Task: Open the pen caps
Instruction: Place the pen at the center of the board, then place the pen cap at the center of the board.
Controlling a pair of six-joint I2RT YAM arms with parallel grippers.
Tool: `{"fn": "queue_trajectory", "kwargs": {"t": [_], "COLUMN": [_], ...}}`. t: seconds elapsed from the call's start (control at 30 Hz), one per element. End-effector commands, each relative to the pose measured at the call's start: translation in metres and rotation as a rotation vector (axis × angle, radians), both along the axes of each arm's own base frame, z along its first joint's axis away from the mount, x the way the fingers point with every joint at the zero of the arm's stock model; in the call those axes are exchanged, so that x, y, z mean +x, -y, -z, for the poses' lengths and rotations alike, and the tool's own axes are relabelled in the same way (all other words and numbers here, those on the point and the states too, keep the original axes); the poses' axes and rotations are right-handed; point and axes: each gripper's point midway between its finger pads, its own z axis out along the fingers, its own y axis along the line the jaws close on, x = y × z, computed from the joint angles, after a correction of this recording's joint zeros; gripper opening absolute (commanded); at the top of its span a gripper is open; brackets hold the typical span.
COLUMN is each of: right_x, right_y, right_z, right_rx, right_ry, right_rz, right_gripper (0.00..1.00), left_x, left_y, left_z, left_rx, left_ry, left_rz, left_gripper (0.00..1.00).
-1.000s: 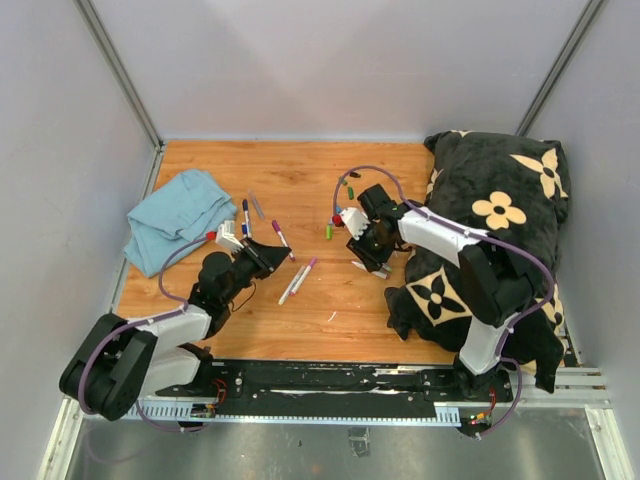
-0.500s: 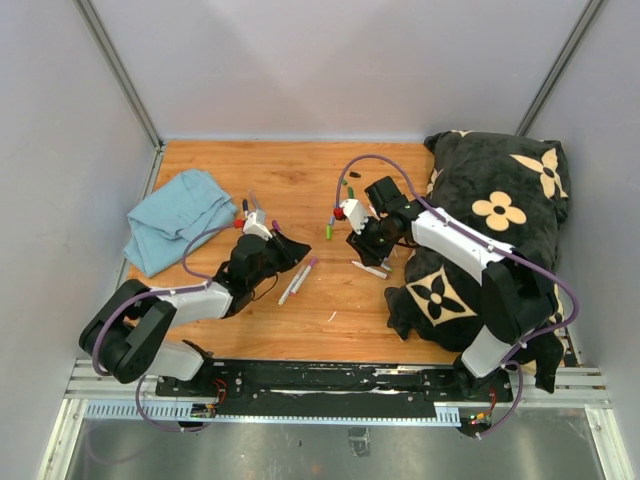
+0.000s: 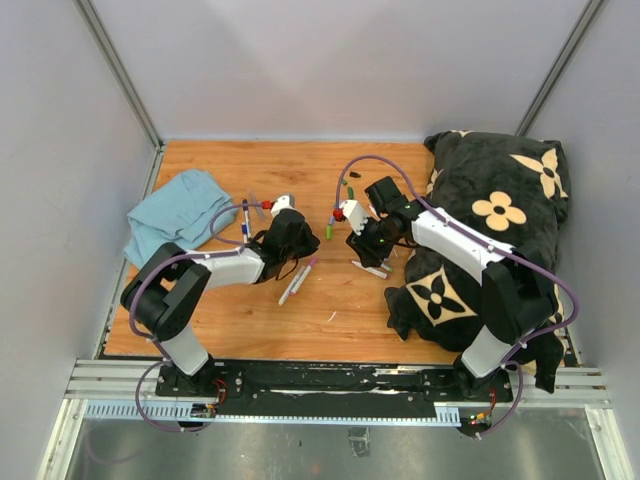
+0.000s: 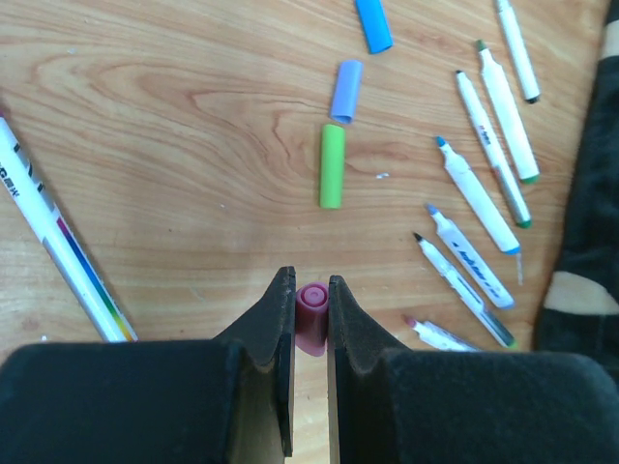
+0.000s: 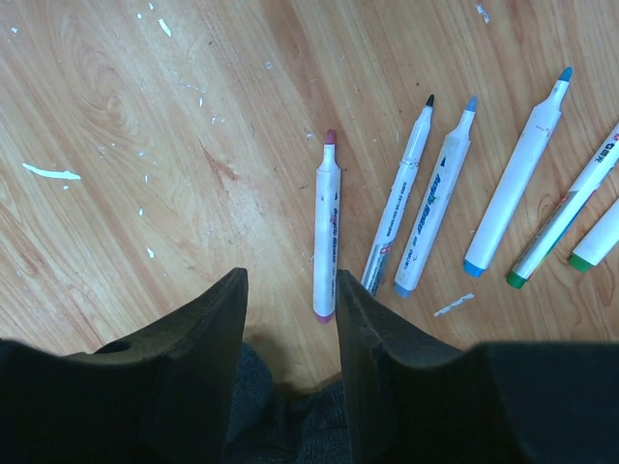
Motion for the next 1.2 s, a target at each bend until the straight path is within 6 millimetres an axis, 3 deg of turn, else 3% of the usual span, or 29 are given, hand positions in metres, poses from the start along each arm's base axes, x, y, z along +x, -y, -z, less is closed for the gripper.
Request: {"fn": "queue_trajectory", "kwargs": {"t": [0.0, 0.3, 0.43, 0.67, 0.87, 1.03, 1.17], "right_x": [0.0, -0.001, -0.001, -0.002, -0.002, -0.004, -0.005], "right_y": [0.003, 0.002, 0.002, 0.002, 0.002, 0.0, -0.001], "right_z": [-0.012, -0.013, -0.013, -0.014, -0.017, -0.02, -0.023], "right_rx": [0.023, 0.029, 0.033, 0.038, 0.049, 0.068, 0.08], "right_ry": [0.011, 0.009, 0.008, 0.006, 0.008, 0.008, 0.009], "right_rz": [-0.006, -0.009, -0.01, -0.013, -0.012, -0.022, -0.031], "right_gripper": [0.43, 0.43, 0.43, 0.43, 0.43, 0.43, 0.43], "left_x": [0.01, 0.029, 0.03, 0.03, 0.028, 0.018, -0.002], "left_y": [-0.003, 0.014, 0.016, 0.014, 0.008, 0.0, -0.006], "left_z": [0.013, 0.033, 0.042, 0.04, 0.018, -0.024, -0.048], "left_rx": [0.097, 0.152, 0.158, 0.17, 0.165, 0.135, 0.124], "left_ry": [-0.026, -0.077, -0.089, -0.087, -0.05, 0.032, 0.109], "left_rz": [-0.018, 0.013, 0.022, 0.015, 0.006, 0.021, 0.108], "left_gripper": [0.01, 0.08, 0.18, 0.34, 0.36, 0.37, 0.37]}}
